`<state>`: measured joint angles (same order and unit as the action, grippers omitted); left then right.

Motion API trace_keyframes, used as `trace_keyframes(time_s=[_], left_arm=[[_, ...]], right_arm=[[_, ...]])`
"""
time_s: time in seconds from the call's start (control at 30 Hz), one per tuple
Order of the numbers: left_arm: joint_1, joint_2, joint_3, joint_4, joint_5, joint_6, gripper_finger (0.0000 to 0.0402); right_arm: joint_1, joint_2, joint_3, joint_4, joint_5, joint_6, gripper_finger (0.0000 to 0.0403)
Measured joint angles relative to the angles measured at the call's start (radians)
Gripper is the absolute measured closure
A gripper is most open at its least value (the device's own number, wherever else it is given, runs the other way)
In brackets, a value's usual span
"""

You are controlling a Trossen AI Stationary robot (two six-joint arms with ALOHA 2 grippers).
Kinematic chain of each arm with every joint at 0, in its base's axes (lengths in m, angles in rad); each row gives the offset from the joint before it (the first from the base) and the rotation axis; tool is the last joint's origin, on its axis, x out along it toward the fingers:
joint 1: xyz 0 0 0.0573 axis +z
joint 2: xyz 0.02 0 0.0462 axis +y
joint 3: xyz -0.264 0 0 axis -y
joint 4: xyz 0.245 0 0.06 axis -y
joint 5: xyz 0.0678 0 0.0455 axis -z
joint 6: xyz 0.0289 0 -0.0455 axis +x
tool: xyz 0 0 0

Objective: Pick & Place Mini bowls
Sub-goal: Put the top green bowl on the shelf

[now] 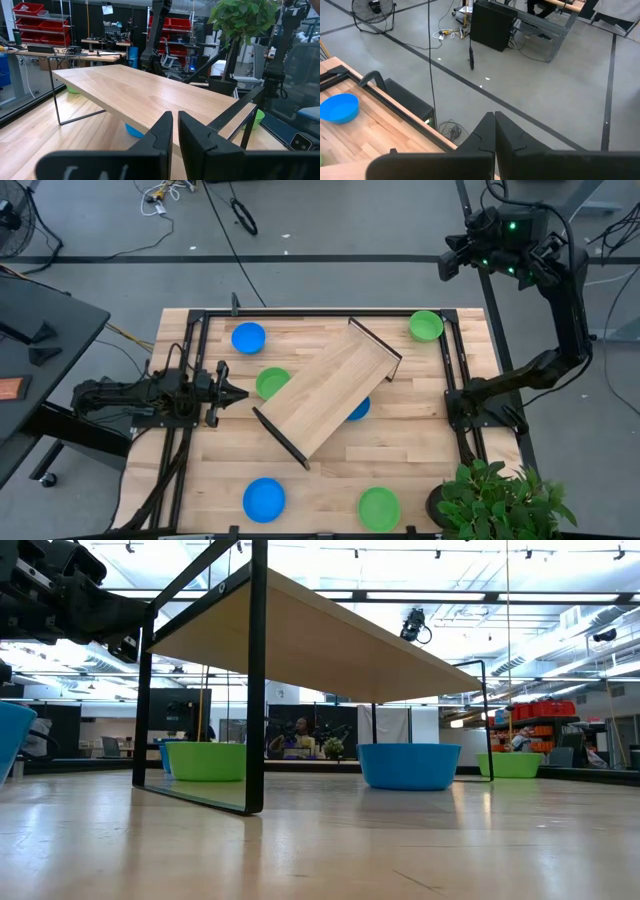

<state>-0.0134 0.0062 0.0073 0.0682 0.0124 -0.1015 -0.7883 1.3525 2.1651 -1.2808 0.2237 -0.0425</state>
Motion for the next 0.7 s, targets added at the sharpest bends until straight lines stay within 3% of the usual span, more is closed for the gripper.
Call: trace_keyframes(time_s=[0.7], left_arm=[[0.000,0.000,0.000,0.000,0.000,0.000,0.0369]], right_arm=[[0.000,0.000,0.000,0.016,-0.001,-0.019,0.0403]])
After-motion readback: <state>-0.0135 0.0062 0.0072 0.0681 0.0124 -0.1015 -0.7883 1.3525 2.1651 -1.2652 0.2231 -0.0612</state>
